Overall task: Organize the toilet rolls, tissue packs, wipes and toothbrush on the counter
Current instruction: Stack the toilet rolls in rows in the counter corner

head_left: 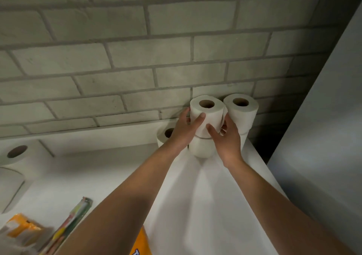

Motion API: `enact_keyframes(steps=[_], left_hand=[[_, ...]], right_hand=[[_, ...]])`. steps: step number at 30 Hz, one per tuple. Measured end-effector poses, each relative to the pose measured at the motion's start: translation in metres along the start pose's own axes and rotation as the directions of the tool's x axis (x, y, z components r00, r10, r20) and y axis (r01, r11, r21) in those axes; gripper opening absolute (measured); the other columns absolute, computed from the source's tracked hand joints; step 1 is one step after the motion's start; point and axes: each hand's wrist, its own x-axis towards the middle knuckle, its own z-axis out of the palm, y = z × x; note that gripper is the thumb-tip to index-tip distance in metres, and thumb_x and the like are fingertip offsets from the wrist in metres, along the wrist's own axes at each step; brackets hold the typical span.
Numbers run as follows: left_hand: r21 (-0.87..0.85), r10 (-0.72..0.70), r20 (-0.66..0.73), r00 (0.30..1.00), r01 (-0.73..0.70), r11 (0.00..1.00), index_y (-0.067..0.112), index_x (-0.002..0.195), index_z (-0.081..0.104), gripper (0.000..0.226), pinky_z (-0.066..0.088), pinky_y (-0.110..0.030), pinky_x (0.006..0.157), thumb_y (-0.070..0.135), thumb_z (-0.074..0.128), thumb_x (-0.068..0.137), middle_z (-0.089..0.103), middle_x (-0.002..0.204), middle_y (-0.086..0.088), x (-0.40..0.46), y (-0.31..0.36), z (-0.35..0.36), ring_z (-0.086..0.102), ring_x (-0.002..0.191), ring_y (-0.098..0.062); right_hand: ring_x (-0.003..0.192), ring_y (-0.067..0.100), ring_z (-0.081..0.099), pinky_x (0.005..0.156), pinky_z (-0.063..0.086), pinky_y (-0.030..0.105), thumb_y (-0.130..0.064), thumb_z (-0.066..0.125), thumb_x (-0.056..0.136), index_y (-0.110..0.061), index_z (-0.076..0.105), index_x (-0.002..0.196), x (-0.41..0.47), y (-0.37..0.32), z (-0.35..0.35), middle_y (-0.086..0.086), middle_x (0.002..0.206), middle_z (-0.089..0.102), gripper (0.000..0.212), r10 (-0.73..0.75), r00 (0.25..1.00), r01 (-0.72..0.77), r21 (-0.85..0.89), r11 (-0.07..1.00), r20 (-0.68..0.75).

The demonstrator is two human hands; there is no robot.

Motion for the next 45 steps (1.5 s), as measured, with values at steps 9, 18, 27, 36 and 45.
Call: enact_keyframes(steps=[9,18,27,36,45], left_hand=[[-0.044,0.027,-0.023,0.999,-0.028,0.999,0.036,0.131,0.039,0.048,0.053,-0.027,0.086,0.035,0.067,0.092,0.062,0.128,0.002,0.001,-0.008,0.001,0.063,0.110,-0.011],[-0.053,-0.001,-0.065,0.998,-0.002,0.999,0.028,0.144,0.034,0.063,0.053,-0.028,0.086,0.039,0.067,0.091,0.062,0.131,0.000,-0.003,-0.009,0.005,0.062,0.113,-0.015],[-0.033,-0.006,-0.086,0.996,0.003,0.999,0.025,0.147,0.031,0.068,0.053,-0.037,0.095,0.038,0.067,0.091,0.061,0.132,-0.006,0.002,-0.013,0.007,0.062,0.116,-0.021],[0.001,-0.055,-0.106,0.993,0.056,0.998,0.021,0.147,0.034,0.067,0.049,-0.033,0.096,0.041,0.066,0.092,0.058,0.129,-0.004,-0.017,-0.004,0.006,0.059,0.118,-0.022],[0.170,-0.074,-0.165,0.984,0.102,0.980,0.017,0.139,0.052,0.051,0.042,-0.037,0.106,0.046,0.051,0.098,0.056,0.130,0.003,-0.069,0.007,-0.024,0.053,0.120,-0.017]], right_hand=[[0.113,0.005,0.058,0.100,0.051,0.031,-0.017,0.073,0.083,-0.026,0.049,0.131,-0.004,0.000,0.000,-0.011,0.122,0.059,0.055,-0.020,1.000,0.021,0.054,0.998,-0.014],[0.118,0.014,0.056,0.102,0.050,0.040,-0.030,0.072,0.082,-0.024,0.046,0.138,-0.004,0.004,0.001,-0.001,0.131,0.056,0.062,0.009,1.000,-0.009,0.012,1.000,-0.011],[0.114,0.014,0.058,0.101,0.050,0.039,-0.030,0.073,0.082,-0.023,0.047,0.136,-0.002,0.003,0.002,0.000,0.128,0.057,0.060,0.029,0.999,-0.029,-0.026,0.999,-0.015],[0.121,0.018,0.055,0.103,0.048,0.039,-0.028,0.067,0.087,-0.023,0.043,0.142,-0.012,-0.002,0.001,0.000,0.133,0.057,0.059,0.069,0.998,-0.067,-0.111,0.992,0.014],[0.118,0.022,0.052,0.097,0.046,0.035,-0.018,0.062,0.090,-0.015,0.049,0.137,-0.051,-0.022,0.011,0.004,0.132,0.051,0.049,0.177,0.984,-0.174,-0.124,0.977,0.011]])
